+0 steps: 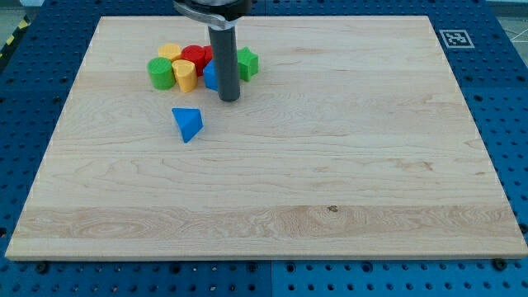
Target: Push the yellow heart a bit up
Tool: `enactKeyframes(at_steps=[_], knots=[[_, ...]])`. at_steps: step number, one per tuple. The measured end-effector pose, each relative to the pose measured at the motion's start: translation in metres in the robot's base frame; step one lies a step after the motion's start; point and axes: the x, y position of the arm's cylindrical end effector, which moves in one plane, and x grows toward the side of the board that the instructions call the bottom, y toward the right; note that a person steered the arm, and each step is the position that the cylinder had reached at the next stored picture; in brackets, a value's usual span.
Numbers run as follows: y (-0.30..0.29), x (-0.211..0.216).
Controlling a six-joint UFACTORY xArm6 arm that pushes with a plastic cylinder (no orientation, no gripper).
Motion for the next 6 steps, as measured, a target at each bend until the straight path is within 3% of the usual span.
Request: enactKeyframes(at_steps=[4, 6], knots=[[-0.085, -0.001], [-0.088, -0.031]])
